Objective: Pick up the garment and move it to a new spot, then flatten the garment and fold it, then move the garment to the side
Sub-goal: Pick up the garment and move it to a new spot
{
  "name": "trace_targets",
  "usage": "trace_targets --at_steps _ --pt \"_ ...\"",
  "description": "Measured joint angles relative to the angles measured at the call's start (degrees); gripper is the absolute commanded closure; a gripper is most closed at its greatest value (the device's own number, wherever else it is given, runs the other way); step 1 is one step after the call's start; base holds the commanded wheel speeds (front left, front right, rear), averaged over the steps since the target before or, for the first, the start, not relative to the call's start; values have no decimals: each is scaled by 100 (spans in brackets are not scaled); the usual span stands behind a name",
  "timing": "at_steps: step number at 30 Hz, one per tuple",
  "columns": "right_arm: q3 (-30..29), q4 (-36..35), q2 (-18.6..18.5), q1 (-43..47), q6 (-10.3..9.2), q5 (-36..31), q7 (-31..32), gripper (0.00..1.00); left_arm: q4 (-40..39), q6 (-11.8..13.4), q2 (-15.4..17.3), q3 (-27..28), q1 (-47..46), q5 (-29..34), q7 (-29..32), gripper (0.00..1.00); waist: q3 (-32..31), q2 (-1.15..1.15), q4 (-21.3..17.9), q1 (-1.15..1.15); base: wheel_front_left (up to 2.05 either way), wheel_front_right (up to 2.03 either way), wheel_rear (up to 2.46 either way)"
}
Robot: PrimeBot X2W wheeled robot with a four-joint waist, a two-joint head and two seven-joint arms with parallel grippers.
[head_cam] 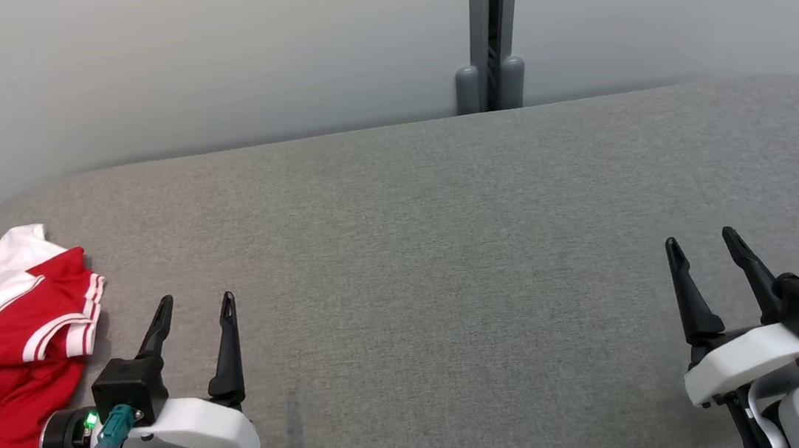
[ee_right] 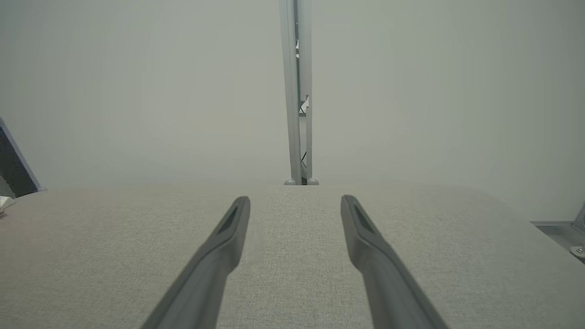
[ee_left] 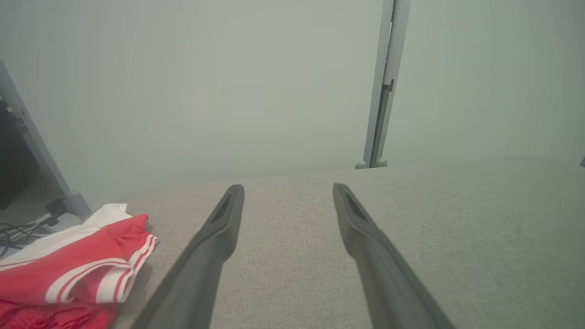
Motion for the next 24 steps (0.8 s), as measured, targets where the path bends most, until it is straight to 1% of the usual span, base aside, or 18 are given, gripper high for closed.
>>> trace_targets --at_steps 2,4,15,16,21,24 --pt "22 -55 -24 -9 0 10 -2 0 11 35 10 53 -14 -43 -36 0 6 0 116 0 0 0 0" --pt "78 -176 -42 -51 0 14 -2 0 29 103 20 157 -98 -116 -96 0 23 0 422 0 0 0 0" --pt "337 -476 -47 -87 0 25 92 0 0 303 36 419 -90 -352 -244 0 105 0 1479 0 0 0 0" --pt "337 -476 -47 -87 0 25 92 0 0 303 36 419 -90 -352 -244 0 105 0 1479 0 0 0 0" --pt "428 -519 -32 -112 1 46 145 0 -34 352 56 479 -59 -408 -283 0 131 0 1833 0 0 0 0" --pt "458 -526 -27 -120 0 54 160 0 -41 353 63 485 -50 -428 -286 0 146 0 1921 0 0 0 0"
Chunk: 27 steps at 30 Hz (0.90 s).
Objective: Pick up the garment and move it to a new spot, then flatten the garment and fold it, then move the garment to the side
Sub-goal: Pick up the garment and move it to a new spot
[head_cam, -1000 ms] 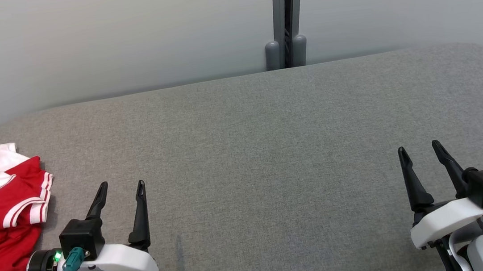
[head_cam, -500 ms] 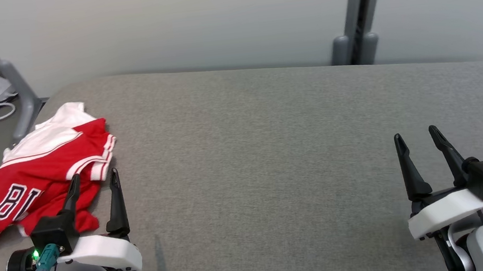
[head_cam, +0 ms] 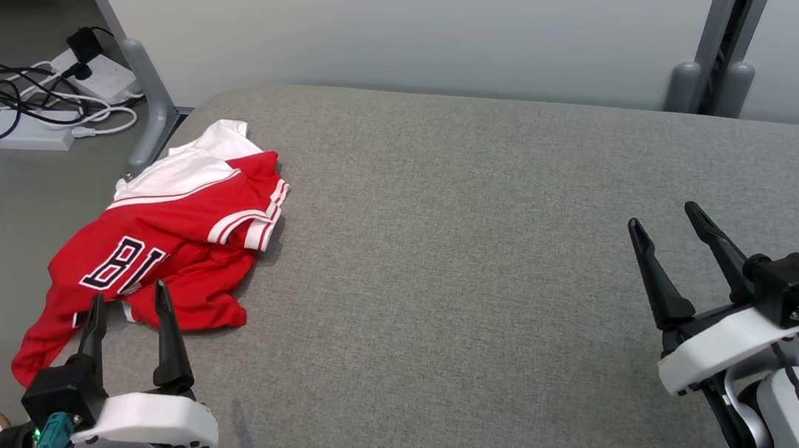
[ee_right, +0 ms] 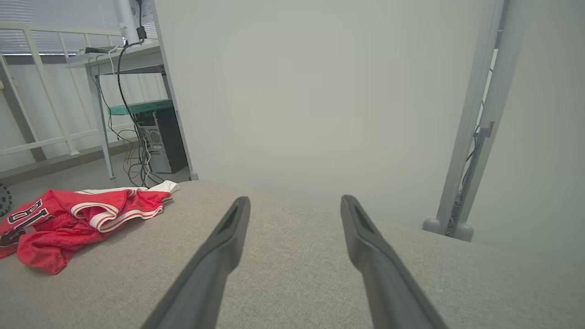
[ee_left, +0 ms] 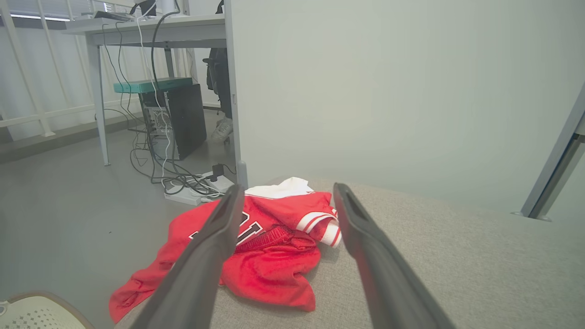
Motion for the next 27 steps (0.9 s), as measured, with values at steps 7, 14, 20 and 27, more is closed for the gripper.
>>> trace_targets --at_steps 7,14,20,27 --pt "33 -29 -10 1 0 12 24 0 14 18 -4 -19 -8 -36 -48 0 35 0 12 0 0 0 0" --pt "56 -125 -68 0 0 8 94 0 27 2 -38 -48 -271 -182 -68 0 125 0 8 0 0 0 0" --pt "99 -397 -144 -114 0 -76 287 0 234 -165 141 96 -1330 -442 114 0 500 0 -48 0 0 0 0" --pt "155 -985 -404 -385 1 -241 714 0 1970 -615 378 209 -2648 -934 715 0 1460 0 -292 0 0 0 0"
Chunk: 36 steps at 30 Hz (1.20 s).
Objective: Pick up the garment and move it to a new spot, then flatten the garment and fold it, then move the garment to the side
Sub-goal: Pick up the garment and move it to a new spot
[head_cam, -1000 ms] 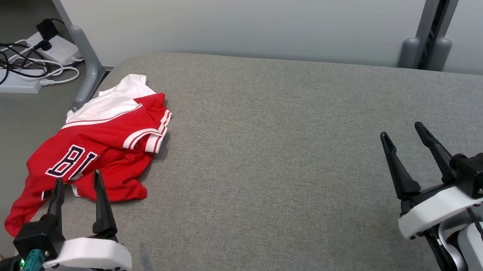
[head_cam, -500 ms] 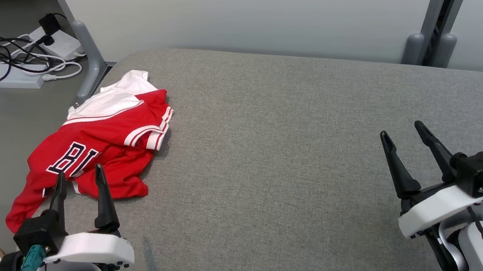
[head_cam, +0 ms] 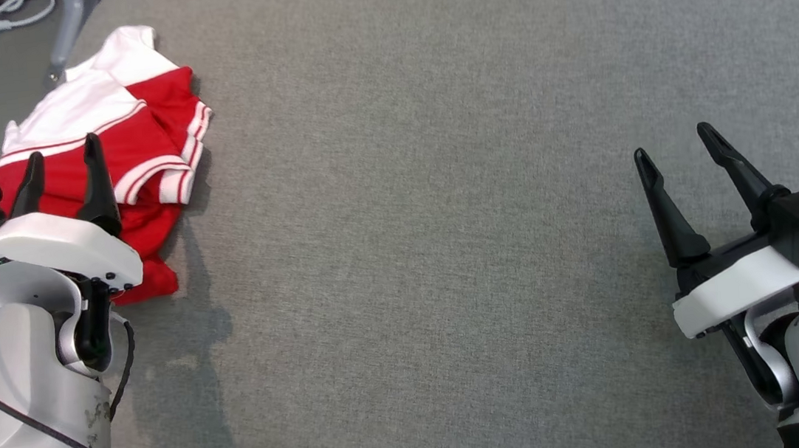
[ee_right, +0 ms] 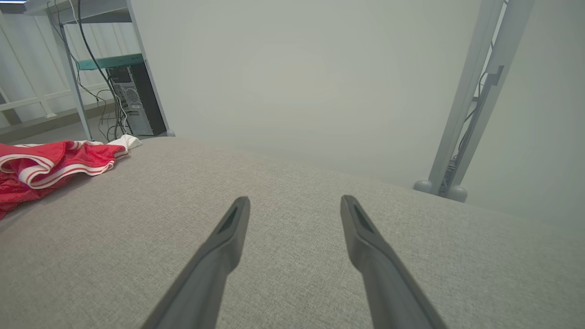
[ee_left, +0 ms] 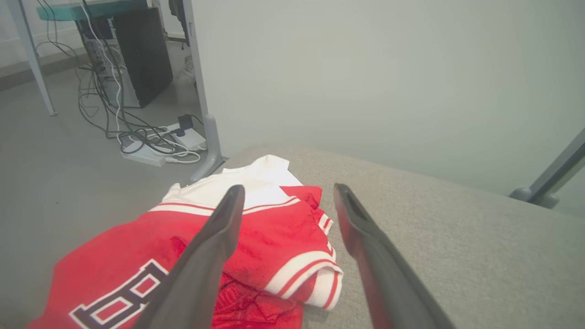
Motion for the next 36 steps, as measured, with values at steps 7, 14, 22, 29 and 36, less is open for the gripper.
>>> trace_targets --at_steps 7,14,22,29,36 --pt "31 -299 -109 -174 0 -64 170 0 1678 -283 31 -82 -672 -165 254 0 796 0 -181 0 0 0 0" --pt "52 -382 -118 -290 0 -103 227 0 2632 -393 124 -185 -1238 -141 -91 68 1145 0 -272 0 0 0 0" --pt "-44 -286 -56 -316 0 -103 164 0 2867 -272 379 -264 -1537 54 -956 100 1030 0 -312 0 0 0 0" --pt "-142 -83 101 -272 0 -74 -105 0 1960 -59 715 -132 -1541 226 -1193 100 615 0 -354 0 0 0 0" --pt "-271 148 313 -158 0 11 -426 0 -318 339 788 41 -420 476 -1201 100 0 0 -529 0 0 0 0"
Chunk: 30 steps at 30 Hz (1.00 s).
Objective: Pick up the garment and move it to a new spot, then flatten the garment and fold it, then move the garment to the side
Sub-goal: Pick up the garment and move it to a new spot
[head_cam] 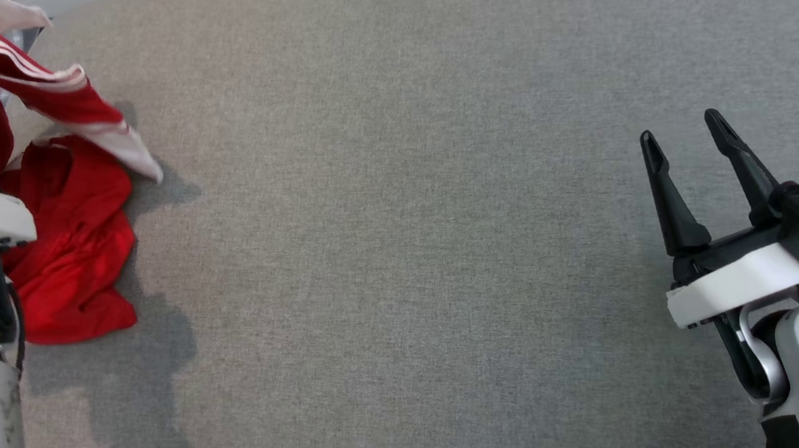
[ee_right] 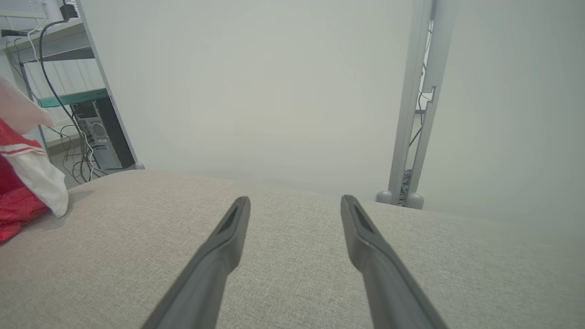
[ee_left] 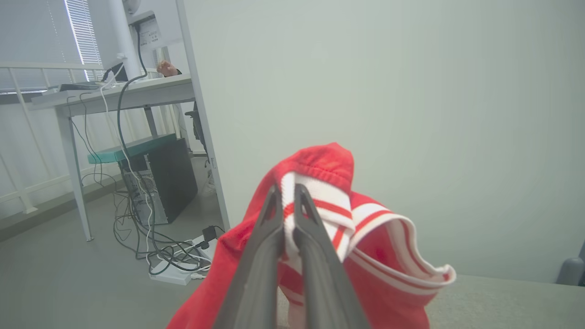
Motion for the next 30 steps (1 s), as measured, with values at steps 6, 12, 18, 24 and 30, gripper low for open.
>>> trace_targets --at_steps 6,12,18,24,30 --pt "-161 58 97 203 0 43 -113 0 -1912 377 -229 -138 1148 110 341 100 -379 0 -225 0 0 0 0" --pt "-281 -22 136 339 0 42 -125 0 -3111 603 -376 -353 1830 207 784 100 -556 0 -466 0 0 0 0" --pt "-274 -96 171 364 0 59 -113 0 -3741 610 -494 -828 1979 370 1136 100 -568 0 -870 0 0 0 0" --pt "-234 -127 199 304 0 163 -137 0 -3516 252 -779 -1733 1642 535 1405 100 -455 0 -1681 0 0 0 0" --pt "-297 -47 207 298 0 331 -234 0 -2574 -123 -1201 -2573 1376 598 1551 100 -159 0 -2406 0 0 0 0"
